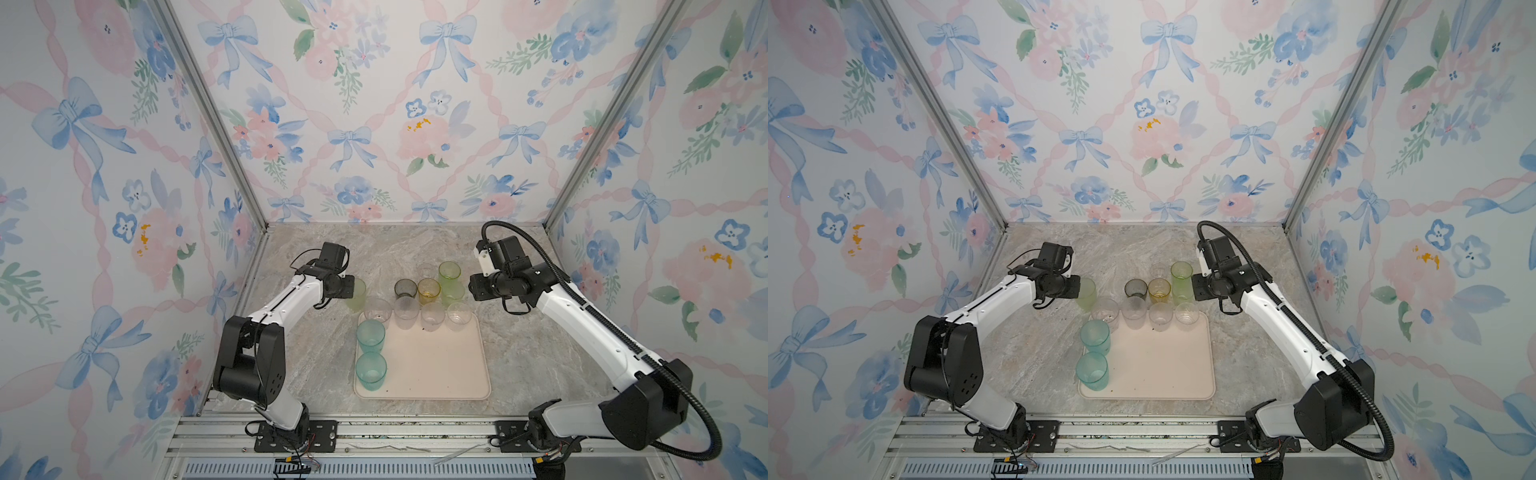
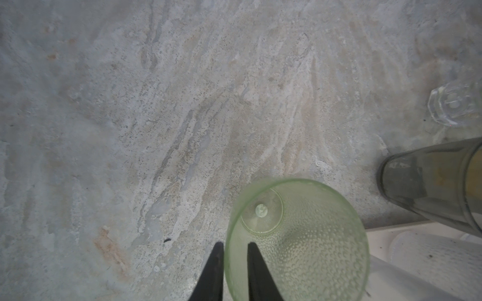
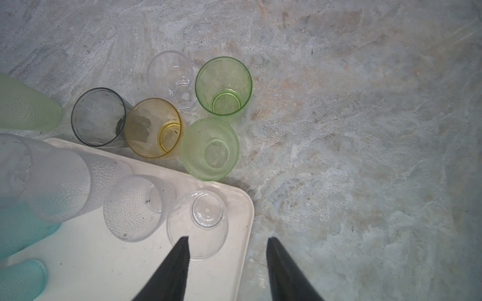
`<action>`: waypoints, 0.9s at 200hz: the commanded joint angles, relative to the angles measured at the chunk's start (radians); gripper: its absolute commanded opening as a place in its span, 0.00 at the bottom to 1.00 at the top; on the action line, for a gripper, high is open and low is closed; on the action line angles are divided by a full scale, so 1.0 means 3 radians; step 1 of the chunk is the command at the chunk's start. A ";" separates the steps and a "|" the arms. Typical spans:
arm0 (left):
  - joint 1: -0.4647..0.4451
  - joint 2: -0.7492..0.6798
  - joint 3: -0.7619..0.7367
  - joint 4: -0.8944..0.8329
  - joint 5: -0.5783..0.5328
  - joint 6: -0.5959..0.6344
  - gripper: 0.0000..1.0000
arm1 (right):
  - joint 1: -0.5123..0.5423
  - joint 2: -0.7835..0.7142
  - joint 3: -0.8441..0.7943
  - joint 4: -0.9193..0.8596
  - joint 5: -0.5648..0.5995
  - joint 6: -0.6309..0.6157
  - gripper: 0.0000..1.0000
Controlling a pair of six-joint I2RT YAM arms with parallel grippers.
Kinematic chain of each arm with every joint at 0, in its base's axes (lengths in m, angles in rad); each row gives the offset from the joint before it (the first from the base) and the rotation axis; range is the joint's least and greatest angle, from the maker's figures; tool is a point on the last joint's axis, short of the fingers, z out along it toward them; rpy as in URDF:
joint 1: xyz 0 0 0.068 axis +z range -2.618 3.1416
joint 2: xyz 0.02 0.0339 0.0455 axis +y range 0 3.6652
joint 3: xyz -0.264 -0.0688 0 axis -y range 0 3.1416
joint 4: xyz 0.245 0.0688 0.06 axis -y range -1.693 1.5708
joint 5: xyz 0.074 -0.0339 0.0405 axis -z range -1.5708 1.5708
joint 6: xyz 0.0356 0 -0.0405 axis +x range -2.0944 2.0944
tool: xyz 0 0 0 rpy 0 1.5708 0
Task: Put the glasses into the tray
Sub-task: 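Close the left gripper on the green frosted cup rim and lift it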
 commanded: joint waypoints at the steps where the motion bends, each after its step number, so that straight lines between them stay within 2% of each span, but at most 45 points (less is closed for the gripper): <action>1: 0.0029 0.0059 0.0079 -0.0076 0.0034 0.0064 0.18 | -0.0026 -0.0035 -0.0051 0.0026 -0.0042 0.0017 0.51; 39: 0.0036 0.0104 0.0088 -0.0076 0.0019 0.0080 0.15 | -0.0024 -0.0020 -0.0051 0.0029 -0.0047 0.0026 0.51; 72: 0.0038 0.0096 0.0097 -0.0076 0.0005 0.0090 0.03 | -0.0023 -0.0020 -0.0051 0.0032 -0.0047 0.0032 0.51; 91: 0.0040 0.0082 0.0089 -0.0076 0.0005 0.0095 0.00 | -0.0019 -0.0020 -0.0050 0.0027 -0.0047 0.0040 0.51; 180: 0.0050 -0.0165 0.0088 -0.0060 -0.0140 0.0075 0.00 | -0.0007 -0.0008 -0.0061 0.0087 -0.0077 0.0063 0.51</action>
